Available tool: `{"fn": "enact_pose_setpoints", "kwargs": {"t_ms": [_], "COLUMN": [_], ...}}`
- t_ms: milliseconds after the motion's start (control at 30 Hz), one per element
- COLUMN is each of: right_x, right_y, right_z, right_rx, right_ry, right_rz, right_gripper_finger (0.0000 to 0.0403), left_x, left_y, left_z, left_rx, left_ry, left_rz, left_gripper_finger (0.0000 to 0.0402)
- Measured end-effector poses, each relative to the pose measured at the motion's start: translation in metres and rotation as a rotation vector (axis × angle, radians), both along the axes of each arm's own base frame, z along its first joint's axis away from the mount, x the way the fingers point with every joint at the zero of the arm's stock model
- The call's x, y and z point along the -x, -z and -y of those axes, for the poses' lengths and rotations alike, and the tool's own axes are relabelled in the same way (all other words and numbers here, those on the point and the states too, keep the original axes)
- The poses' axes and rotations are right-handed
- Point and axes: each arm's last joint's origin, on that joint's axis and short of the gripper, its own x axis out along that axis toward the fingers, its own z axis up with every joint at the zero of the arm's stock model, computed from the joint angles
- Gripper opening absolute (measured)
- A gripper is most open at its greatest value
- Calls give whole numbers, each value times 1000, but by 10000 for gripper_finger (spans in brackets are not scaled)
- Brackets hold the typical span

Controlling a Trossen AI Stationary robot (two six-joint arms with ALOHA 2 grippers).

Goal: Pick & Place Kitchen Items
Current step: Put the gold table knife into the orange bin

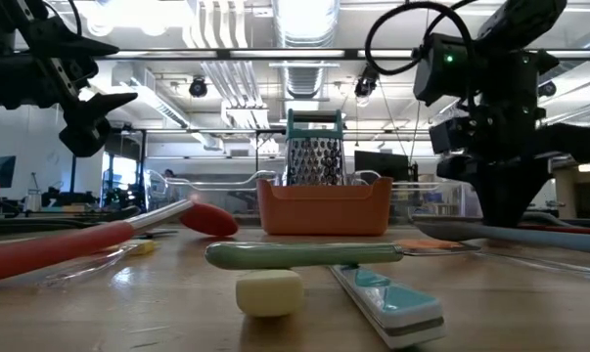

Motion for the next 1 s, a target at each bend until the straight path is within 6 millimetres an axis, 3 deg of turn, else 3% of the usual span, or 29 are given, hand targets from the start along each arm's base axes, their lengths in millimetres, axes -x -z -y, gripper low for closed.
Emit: {"fn": "enact_pose_setpoints", "kwargs": {"t_ms": [267,433,600,800,1000], "right_x": [-11,-25,-47,-64,-77], "right_y": [-32,-68,-110,-146,-163], "right_z": [-1,-1,4,29,62], "right_rx": [-21,-22,33,70,73], "right_ry": [4,7,57,146,221], "right_rz": [26,69,237,440,687], "right_gripper_finger": [33,33,33,33,33], "left_x": [0,0,0,0,0], "left_y": [0,0,0,0,0], "left_z": [0,0,0,0,0], "left_rx": [0,0,0,0,0], "left_ry": [0,1,1,0,0], "left_rz": [0,0,0,0,0], "left_gripper_finger": [264,264,264,264,264]}}
